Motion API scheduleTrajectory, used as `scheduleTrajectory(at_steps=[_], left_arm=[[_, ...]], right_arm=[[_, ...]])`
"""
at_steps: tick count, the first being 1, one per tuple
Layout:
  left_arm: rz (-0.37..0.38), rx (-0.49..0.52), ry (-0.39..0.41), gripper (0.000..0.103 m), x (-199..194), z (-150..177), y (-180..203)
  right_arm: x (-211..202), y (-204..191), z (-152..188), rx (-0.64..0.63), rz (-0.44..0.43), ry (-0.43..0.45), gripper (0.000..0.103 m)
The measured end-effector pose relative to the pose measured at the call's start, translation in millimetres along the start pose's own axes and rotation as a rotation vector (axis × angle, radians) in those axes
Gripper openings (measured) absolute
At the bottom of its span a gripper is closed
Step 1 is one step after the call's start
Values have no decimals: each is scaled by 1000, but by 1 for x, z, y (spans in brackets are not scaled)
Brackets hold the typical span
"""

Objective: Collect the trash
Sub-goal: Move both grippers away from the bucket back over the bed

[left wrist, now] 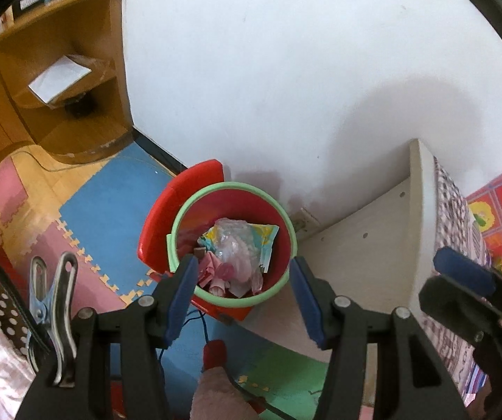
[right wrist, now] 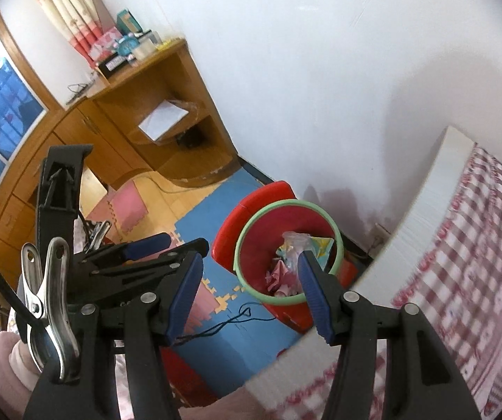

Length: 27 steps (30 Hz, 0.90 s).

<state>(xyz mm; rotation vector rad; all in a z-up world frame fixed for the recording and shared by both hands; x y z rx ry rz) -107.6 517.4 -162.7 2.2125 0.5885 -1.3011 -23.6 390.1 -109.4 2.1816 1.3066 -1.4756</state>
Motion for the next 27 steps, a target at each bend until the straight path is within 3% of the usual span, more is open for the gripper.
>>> scheduleTrajectory(at_steps=[13,27], left_arm=[[-20,55,56,57,-77,42,59],[43,195,94,57,-134,99,164]], right_arm=[[-96,16,54,45,-16,105,58],[-208,81,123,160,50,230,58]])
Point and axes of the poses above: each gripper's, at about its wrist camera, not at the fingertips, and x roughly the way its jaws point, y to its right, z to its underside, the point moved 4 cm from there along x, roughly the way its jaws point, and after that the axes turned 3 degrees about x, right-handed, at the moved point
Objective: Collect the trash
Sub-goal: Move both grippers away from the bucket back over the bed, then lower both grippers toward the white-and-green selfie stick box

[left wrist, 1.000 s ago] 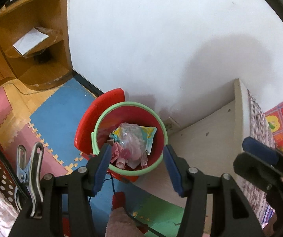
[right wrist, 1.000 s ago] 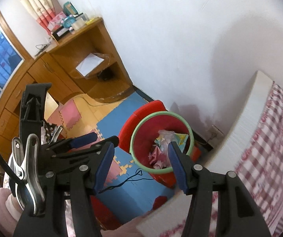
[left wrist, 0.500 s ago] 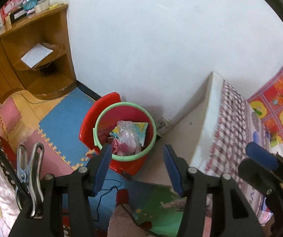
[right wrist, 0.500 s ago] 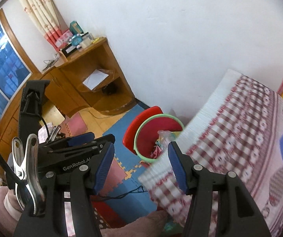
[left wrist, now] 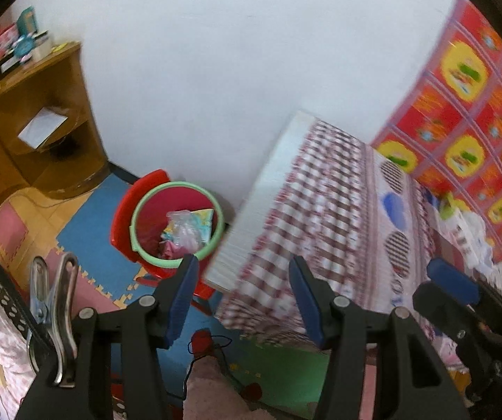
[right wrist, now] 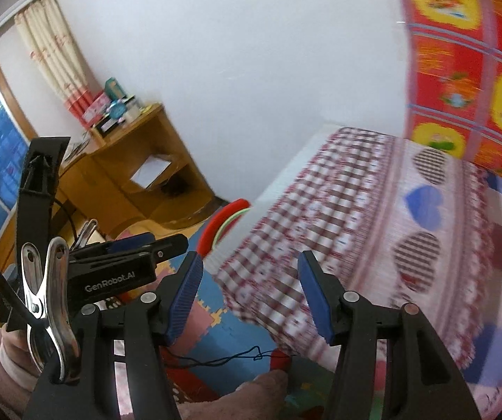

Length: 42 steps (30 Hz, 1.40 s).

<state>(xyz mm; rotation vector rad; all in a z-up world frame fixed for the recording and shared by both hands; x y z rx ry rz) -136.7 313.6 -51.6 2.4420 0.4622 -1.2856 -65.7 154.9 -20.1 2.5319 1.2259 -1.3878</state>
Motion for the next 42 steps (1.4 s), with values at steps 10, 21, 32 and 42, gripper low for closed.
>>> scheduleTrajectory(at_steps=[10,21,32,42], left_arm=[[106,123,0,57,-8,12,102],[212,307,-30,57,6,-1,204],[336,487,-78,57,40,-18,294],[367,567,-124,57,66,-16,357]], right_arm=[[-65,69,26,100,110,68,58],[-117,150,42,278,252,153,58],[-144,223,48,423,407,215,58],[-161,290,50,476,454,199,58]])
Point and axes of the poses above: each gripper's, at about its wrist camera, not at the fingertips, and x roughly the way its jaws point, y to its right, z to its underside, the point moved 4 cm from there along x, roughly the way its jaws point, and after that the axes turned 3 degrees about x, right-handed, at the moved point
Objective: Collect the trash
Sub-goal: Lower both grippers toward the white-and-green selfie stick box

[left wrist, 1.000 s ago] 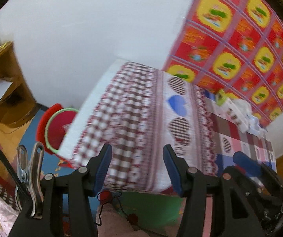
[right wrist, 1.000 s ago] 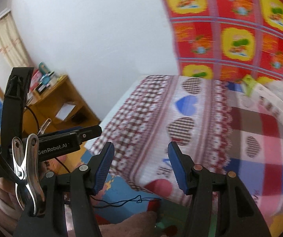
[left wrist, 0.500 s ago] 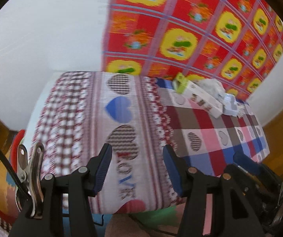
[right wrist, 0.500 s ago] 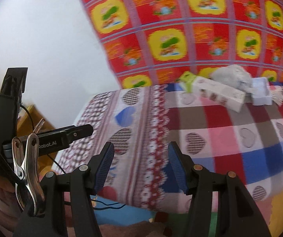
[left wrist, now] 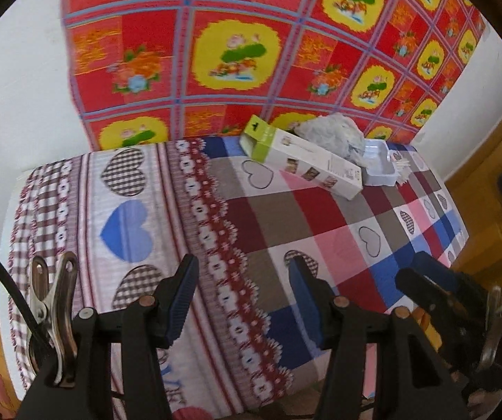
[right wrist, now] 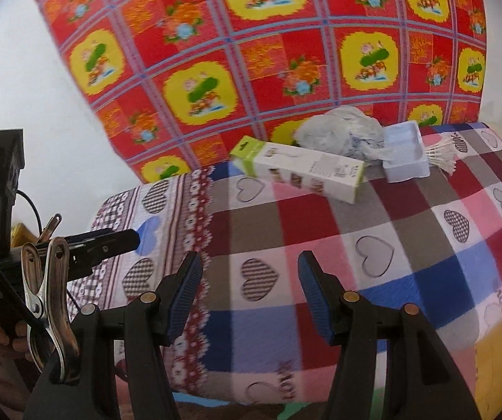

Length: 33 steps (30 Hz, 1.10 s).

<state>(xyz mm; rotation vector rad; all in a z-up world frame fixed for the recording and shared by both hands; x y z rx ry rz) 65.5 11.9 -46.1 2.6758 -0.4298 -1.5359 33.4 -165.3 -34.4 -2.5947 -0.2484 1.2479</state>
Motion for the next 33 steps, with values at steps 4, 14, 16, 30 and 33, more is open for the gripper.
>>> scheduleTrajectory(at_steps=[4,14,16,30,33], left_arm=[[-17,-23,-12,57,17,-7,12],[-49,-179,-44,57,69,-23,30],[-66,-204,-45,57,76,-26,32],[-164,-305,-60,57,102,-33,43],[-169,-329,-55,57,104,-34,42]], right_arm=[[15,26,-18,-1,-8,-29,59],[72,82,-57,-137,-31,-94,69],[86,92,-64,-157,-31,-105,73],[168,97,-96,-424,-88,-216,76],[172,93,-88,-437,-136,-264,76]])
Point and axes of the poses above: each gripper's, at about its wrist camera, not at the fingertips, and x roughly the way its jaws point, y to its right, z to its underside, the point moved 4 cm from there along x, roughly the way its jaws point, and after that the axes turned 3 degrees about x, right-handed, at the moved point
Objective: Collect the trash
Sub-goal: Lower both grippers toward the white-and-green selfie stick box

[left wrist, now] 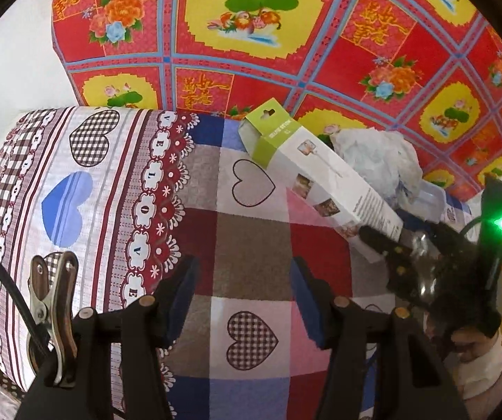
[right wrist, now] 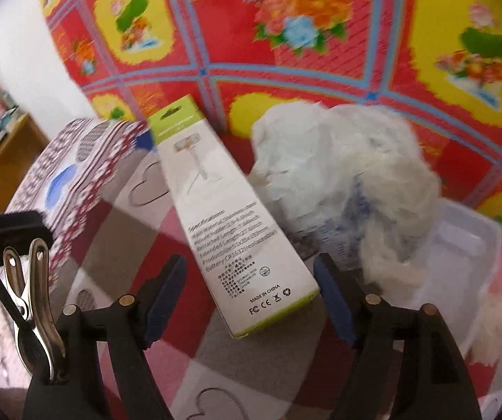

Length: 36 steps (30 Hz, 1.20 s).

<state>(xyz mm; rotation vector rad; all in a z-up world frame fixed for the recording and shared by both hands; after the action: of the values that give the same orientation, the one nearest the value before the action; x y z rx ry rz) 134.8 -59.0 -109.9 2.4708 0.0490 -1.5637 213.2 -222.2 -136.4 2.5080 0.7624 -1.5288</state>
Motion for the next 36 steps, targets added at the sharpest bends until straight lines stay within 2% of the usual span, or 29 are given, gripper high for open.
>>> scheduleTrajectory(at_steps=[2,11,16,25,28,32,36], left_arm=[[-1,-10,2,57,1,-1,1],[5,-37,-12,57,12,-14,13],[42,-36,-43,57,25,-26,28],[87,-69,-106,67,58,-47,60],[68,-61,-102,67,61,-50,66],[12,-5,-47,67,55,-60,73],[-15,-44,-52,67,61,-77,64]], right_arm=[[-1,-8,6,-1,-50,-11,76],[-8,-48,32,-50,-167,-17,76],[-20,-47,43,-35,-162,0,76],[-51,-8,61,75,-116,33,76],[-60,5,61,116,-97,56,76],[-62,13,52,173,-109,66,76],[-57,-3,45,203,-150,75,76]])
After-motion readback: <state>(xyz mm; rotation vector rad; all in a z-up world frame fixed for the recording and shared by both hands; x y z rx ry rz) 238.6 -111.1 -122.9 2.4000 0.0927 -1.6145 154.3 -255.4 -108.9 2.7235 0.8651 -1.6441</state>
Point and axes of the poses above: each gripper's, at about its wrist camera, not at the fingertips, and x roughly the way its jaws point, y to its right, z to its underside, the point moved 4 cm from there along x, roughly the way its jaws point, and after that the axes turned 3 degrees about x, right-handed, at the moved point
